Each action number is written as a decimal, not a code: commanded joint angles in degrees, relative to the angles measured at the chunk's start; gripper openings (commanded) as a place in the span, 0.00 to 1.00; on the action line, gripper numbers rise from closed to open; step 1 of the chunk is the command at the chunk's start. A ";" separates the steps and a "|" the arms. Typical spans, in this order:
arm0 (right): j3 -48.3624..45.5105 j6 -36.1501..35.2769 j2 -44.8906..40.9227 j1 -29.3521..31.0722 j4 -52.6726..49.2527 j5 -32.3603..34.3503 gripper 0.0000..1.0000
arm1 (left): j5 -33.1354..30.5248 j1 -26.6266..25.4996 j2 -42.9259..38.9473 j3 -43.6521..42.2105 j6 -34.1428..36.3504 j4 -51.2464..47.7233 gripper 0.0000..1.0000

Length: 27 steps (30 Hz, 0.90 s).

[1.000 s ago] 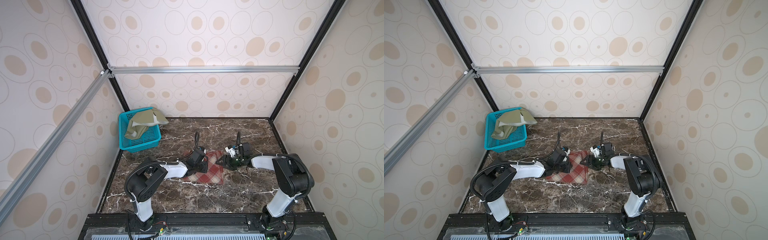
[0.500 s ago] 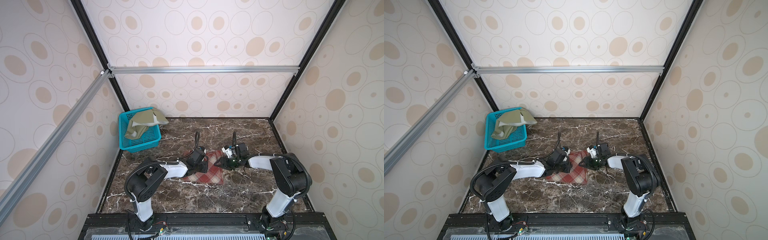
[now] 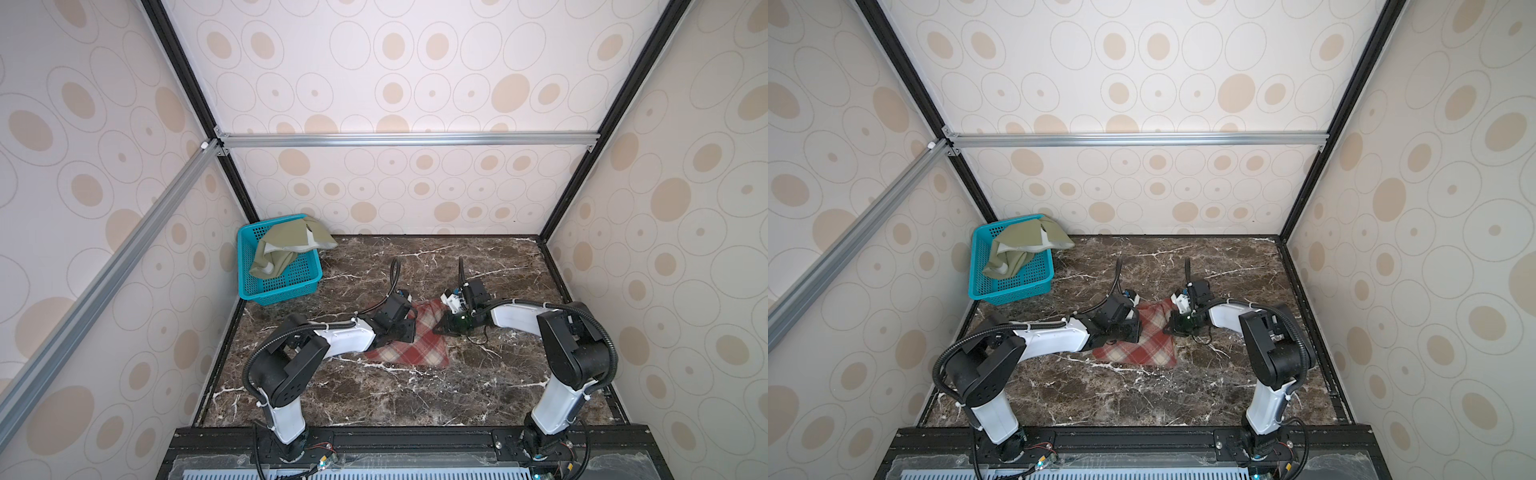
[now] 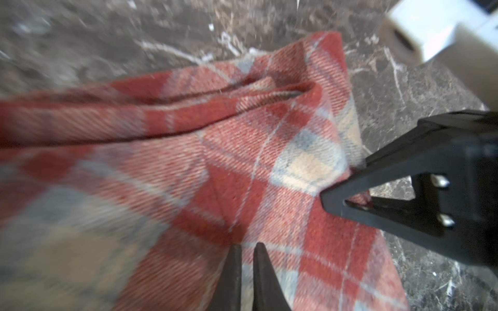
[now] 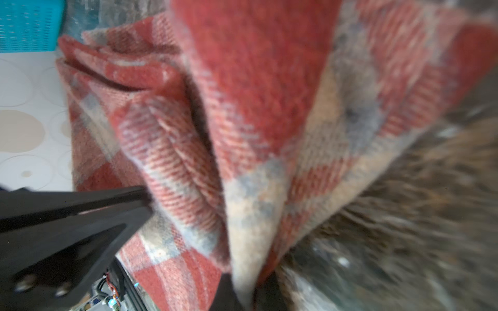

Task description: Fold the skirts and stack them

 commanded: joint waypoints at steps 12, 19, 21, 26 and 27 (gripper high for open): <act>19.55 -15.45 5.89 -14.19 -21.71 8.77 0.00 | -5.39 2.31 -11.21 -1.07 1.81 -5.28 0.13; 30.03 -21.75 10.67 -19.66 -27.10 10.58 0.00 | -5.86 2.92 -11.19 -1.20 1.40 -5.27 0.13; 32.73 -22.80 11.74 -21.25 -28.12 10.18 0.00 | -5.80 3.03 -10.76 -0.84 1.22 -5.69 0.13; 40.71 -25.22 15.68 -25.39 -30.67 9.99 0.00 | -5.44 3.60 -9.01 1.67 1.61 -6.61 0.13; 42.35 -25.56 16.76 -26.07 -31.12 10.12 0.00 | -5.48 3.77 -8.67 2.22 1.73 -6.72 0.13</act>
